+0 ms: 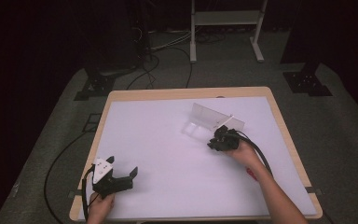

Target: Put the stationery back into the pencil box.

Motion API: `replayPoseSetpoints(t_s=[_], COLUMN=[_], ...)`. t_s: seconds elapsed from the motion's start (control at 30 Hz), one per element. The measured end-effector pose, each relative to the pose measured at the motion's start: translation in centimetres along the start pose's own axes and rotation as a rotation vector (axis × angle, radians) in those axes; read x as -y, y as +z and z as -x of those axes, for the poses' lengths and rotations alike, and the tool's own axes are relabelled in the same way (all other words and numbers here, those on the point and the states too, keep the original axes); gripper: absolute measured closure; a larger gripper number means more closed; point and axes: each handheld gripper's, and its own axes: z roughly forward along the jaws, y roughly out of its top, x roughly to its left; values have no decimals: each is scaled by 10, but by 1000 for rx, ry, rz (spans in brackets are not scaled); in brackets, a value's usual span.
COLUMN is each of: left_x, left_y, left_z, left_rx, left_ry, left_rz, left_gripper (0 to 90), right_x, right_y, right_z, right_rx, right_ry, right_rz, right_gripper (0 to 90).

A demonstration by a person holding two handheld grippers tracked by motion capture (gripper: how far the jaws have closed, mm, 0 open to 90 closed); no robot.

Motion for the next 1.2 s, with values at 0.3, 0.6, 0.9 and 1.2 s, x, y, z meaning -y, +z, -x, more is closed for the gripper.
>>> replayPoseSetpoints(t_s=[0.3, 0.6, 0.9, 1.2], left_x=[0, 0, 0, 0], left_y=[0, 0, 0, 1], left_z=[0, -1, -1, -1], left_rx=[0, 2, 2, 1], left_ry=[-5, -8, -7, -8], left_rz=[5, 1, 1, 0], left_gripper=[0, 0, 0, 0], right_x=[-1, -1, -2, -5], right_y=[2, 0, -9, -28], right_z=[-6, -8, -8, -17], right_rx=[19, 38, 64, 65], right_ry=[-35, -73, -96, -122], right_rz=[-4, -2, 28, 70], right_gripper=[848, 856, 855, 855])
